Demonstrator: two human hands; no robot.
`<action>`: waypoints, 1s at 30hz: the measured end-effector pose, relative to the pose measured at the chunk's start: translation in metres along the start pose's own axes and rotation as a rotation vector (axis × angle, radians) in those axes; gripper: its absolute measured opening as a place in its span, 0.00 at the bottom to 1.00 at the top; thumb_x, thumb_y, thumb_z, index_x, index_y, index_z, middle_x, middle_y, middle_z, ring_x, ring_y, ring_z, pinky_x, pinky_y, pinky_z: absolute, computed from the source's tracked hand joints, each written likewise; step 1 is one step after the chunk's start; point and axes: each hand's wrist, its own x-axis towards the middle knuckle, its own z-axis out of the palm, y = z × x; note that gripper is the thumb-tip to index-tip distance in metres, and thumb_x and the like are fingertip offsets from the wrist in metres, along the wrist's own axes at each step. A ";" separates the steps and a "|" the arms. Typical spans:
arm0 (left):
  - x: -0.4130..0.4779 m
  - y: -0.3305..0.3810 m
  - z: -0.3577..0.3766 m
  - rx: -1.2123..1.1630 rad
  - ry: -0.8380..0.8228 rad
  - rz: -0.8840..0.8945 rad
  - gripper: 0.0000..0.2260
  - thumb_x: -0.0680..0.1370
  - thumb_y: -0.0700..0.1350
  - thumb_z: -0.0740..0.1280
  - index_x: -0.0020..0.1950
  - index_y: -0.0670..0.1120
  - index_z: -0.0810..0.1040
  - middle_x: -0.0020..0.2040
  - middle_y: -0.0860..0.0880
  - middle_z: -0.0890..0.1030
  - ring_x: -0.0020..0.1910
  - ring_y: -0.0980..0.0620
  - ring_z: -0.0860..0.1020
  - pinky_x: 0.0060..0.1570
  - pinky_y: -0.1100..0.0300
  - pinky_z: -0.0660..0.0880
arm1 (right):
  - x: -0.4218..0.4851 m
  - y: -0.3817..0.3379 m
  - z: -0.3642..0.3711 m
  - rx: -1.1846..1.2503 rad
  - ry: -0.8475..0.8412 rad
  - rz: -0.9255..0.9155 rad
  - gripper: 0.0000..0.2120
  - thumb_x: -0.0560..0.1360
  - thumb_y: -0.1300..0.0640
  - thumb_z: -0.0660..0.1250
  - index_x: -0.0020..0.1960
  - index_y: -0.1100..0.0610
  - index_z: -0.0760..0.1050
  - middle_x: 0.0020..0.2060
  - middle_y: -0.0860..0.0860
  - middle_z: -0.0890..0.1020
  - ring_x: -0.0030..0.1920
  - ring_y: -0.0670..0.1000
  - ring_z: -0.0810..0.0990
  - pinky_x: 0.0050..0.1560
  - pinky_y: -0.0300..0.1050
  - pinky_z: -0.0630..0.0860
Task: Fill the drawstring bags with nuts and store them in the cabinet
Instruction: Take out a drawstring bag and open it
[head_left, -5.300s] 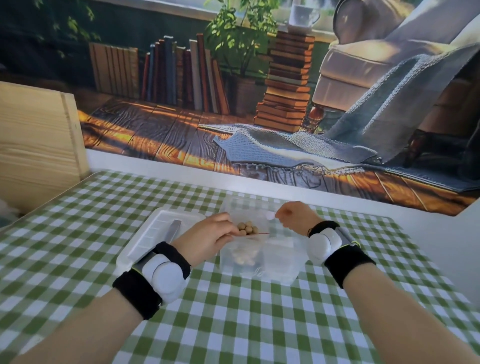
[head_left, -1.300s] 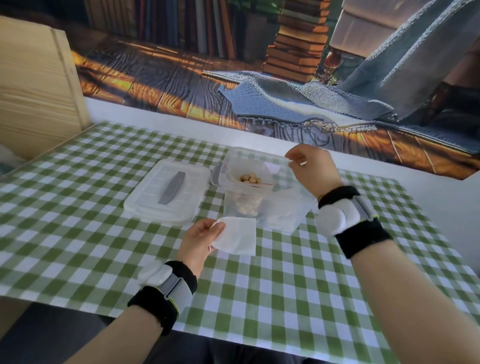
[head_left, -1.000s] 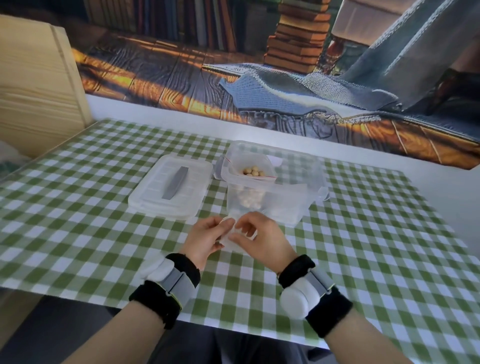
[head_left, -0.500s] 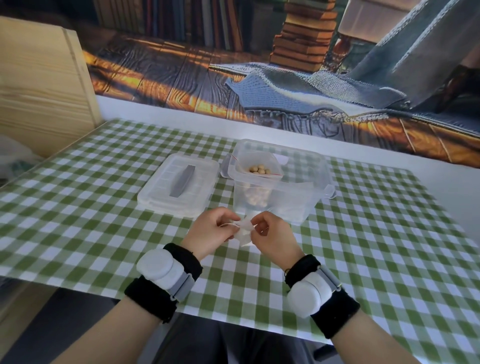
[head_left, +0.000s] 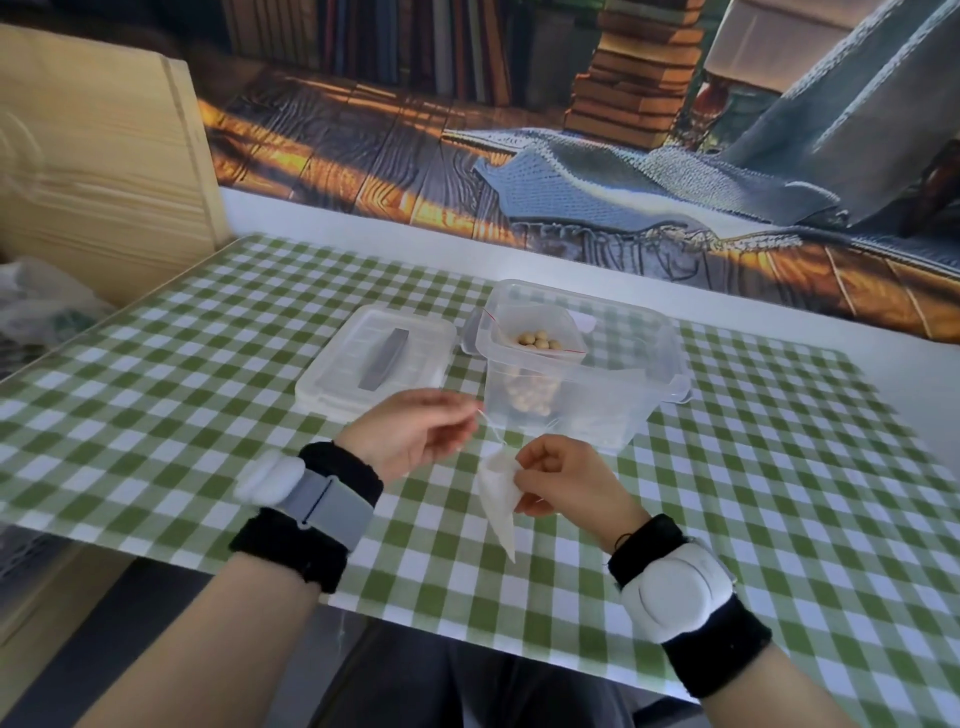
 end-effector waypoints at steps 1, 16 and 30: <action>0.004 -0.002 -0.002 -0.135 0.094 0.035 0.08 0.78 0.40 0.65 0.55 0.42 0.79 0.45 0.46 0.82 0.39 0.54 0.80 0.38 0.65 0.78 | 0.000 -0.001 0.000 0.014 -0.005 0.008 0.05 0.72 0.68 0.63 0.44 0.60 0.74 0.36 0.57 0.82 0.31 0.49 0.81 0.35 0.39 0.79; -0.002 -0.057 0.029 0.577 -0.054 0.254 0.27 0.67 0.43 0.78 0.60 0.55 0.68 0.54 0.55 0.76 0.54 0.55 0.76 0.54 0.58 0.76 | 0.007 -0.007 0.002 0.101 -0.020 0.061 0.09 0.73 0.66 0.65 0.52 0.59 0.70 0.37 0.55 0.83 0.32 0.50 0.82 0.39 0.42 0.79; 0.013 -0.053 0.037 0.685 -0.042 0.280 0.17 0.67 0.44 0.76 0.52 0.48 0.73 0.43 0.55 0.78 0.39 0.62 0.77 0.40 0.65 0.75 | 0.000 0.005 -0.014 -0.724 0.045 -0.569 0.08 0.72 0.56 0.70 0.50 0.56 0.77 0.46 0.46 0.66 0.40 0.46 0.71 0.44 0.41 0.75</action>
